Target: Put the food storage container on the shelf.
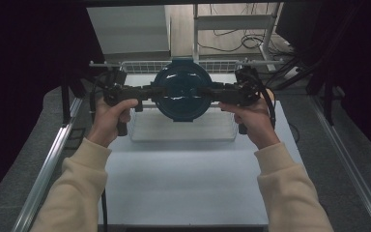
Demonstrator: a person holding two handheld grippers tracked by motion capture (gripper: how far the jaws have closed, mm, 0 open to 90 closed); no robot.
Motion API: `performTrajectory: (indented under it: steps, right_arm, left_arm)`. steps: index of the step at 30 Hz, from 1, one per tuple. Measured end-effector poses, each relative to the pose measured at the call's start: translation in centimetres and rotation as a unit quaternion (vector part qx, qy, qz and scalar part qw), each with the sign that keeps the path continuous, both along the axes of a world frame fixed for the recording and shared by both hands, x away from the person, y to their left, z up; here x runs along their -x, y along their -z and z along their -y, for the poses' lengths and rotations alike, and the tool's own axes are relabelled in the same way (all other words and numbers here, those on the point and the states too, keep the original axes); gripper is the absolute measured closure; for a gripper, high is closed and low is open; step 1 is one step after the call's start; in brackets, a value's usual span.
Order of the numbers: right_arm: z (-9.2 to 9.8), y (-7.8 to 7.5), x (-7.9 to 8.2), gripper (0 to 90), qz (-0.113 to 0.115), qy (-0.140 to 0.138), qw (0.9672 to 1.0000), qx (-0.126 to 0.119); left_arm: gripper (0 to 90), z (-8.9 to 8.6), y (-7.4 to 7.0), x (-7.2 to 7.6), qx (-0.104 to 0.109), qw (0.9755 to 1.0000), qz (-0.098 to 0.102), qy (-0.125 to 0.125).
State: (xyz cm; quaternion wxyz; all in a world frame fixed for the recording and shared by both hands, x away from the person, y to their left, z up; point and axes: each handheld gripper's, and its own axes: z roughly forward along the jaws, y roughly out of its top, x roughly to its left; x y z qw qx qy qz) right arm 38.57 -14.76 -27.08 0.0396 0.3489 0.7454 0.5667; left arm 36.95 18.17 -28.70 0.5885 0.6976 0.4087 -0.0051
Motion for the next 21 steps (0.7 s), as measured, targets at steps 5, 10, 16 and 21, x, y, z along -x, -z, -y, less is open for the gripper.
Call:
performTrajectory:
  steps: [5, 10, 16, 21]
  right_arm:
    - [-0.6, -0.4, -1.9, 40.3, -0.004, -0.001, 1.0, -0.001]
    - [-0.8, -0.4, -3.2, 40.3, -0.009, 0.001, 0.9999, -0.005]
    - [-1.2, 0.5, -5.3, 40.3, -0.029, 0.002, 0.9996, -0.001]
    - [-1.4, 1.5, -6.7, 40.1, -0.05, 0.011, 0.9987, -0.002]
  left_arm:
    - [42.8, -0.5, -0.4, -1.8, -0.001, 1.0, -0.003, -0.001]
    - [42.8, -0.7, -0.4, -3.1, -0.001, 0.9999, -0.009, -0.004]
    - [42.7, -1.0, 0.6, -4.7, 0.006, 0.9996, -0.027, -0.007]
    - [42.0, -1.0, 2.5, -7.3, 0.01, 0.9978, -0.065, -0.013]
